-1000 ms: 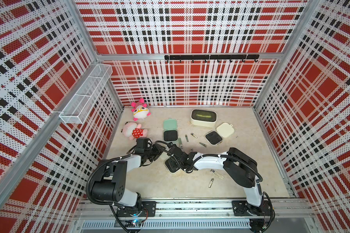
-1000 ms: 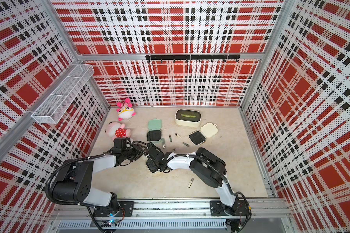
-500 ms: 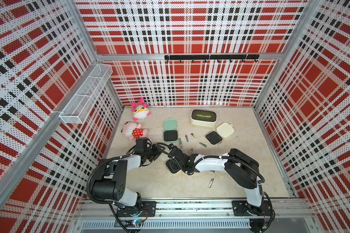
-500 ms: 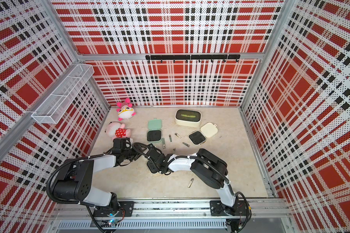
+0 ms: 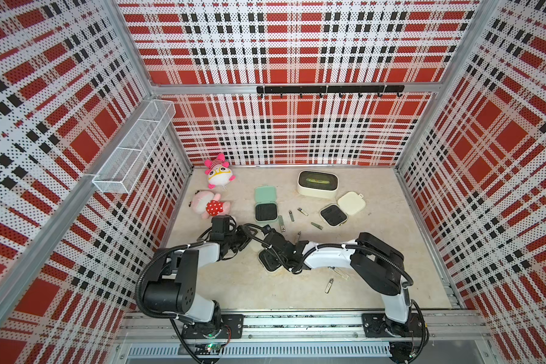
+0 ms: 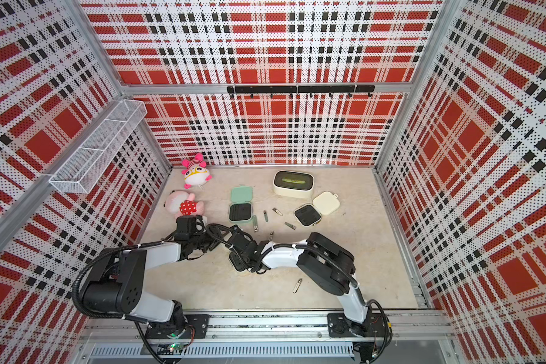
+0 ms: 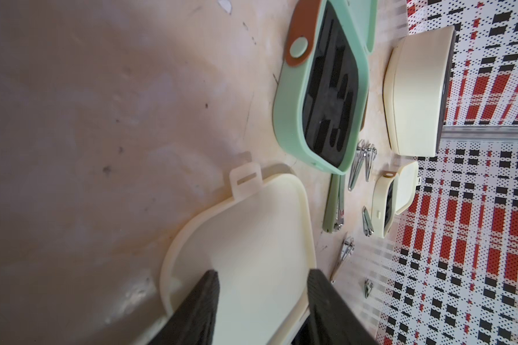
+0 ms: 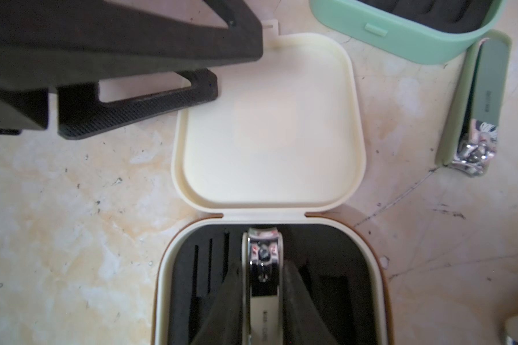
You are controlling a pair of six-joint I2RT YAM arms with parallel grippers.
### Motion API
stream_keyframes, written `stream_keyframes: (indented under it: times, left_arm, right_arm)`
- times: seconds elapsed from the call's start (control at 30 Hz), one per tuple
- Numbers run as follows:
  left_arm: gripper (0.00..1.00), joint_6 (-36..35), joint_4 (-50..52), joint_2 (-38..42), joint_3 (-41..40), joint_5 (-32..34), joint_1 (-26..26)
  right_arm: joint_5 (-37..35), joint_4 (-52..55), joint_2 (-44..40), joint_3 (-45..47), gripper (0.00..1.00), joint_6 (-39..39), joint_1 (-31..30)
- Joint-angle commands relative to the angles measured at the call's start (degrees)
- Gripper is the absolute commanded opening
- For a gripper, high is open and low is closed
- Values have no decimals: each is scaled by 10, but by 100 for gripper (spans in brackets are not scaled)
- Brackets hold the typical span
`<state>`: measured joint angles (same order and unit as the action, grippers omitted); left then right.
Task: Organize nail clipper sets
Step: Place the nail clipper in the storage box.
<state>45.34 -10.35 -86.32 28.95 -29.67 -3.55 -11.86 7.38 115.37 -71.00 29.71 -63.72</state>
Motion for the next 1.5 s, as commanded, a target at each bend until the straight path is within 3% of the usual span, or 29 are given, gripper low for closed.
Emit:
stream_keyframes:
  times: [0.0,1.13,1.47]
  left_arm:
    - [53,-9,11,-12,-17,2,6]
    - [53,-12,4,-15,-27,-1,6]
    - [53,-11,4,-15,-30,-1,5]
  right_arm:
    - [14,83,20,11,18,5,-12]
    - [32,112,32,9,19,3,-25]
    - [25,111,27,2,30,9,-26]
